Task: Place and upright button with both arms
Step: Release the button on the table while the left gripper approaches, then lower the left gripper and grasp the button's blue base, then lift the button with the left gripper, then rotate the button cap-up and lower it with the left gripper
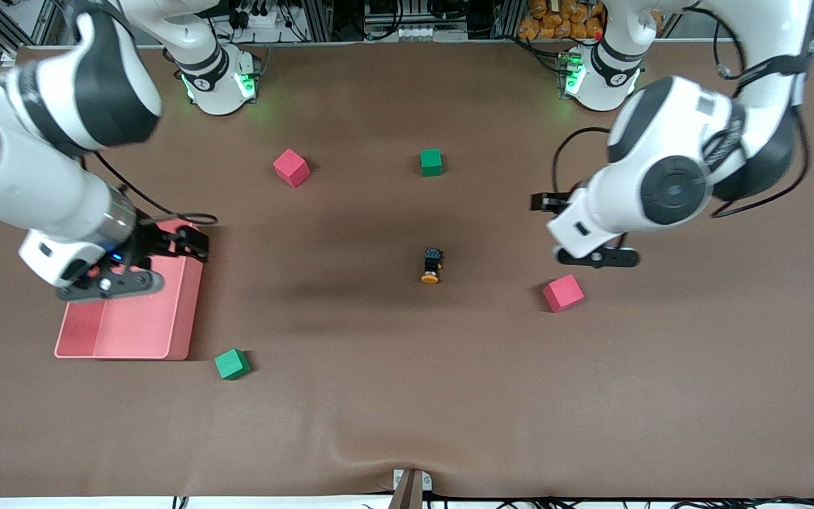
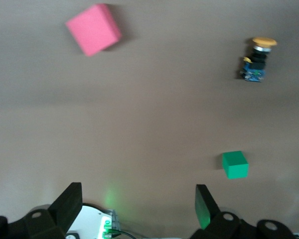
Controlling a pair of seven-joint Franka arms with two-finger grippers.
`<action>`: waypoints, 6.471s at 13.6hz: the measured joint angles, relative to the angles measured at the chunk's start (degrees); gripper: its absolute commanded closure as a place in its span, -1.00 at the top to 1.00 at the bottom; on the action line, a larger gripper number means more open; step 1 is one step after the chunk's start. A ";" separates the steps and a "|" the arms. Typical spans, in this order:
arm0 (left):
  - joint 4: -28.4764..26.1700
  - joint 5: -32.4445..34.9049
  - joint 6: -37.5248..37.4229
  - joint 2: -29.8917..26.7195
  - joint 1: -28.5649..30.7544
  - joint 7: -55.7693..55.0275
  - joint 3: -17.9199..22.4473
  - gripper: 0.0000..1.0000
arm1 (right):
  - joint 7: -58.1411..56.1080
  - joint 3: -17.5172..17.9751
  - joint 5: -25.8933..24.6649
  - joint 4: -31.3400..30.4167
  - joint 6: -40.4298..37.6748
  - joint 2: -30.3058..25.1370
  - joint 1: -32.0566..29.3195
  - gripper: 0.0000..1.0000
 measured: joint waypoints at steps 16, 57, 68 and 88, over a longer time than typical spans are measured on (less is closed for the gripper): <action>11.86 -0.02 24.10 29.76 -14.28 1.48 -0.33 0.97 | -9.15 -6.58 -0.24 -1.07 -18.54 -13.59 -9.60 1.00; 15.08 0.01 29.44 29.95 -19.12 -23.99 1.49 -1.00 | -8.39 -5.90 -1.92 -1.28 -15.00 -15.26 -10.53 1.00; 13.71 22.66 35.52 27.63 -24.35 -65.07 1.83 -1.00 | -8.38 -5.40 -1.90 -1.32 -15.01 -15.25 -10.51 1.00; 8.77 73.80 30.57 33.10 -43.21 -106.87 7.70 -1.00 | -8.38 -4.92 -1.87 -1.87 -14.31 -15.22 -10.22 1.00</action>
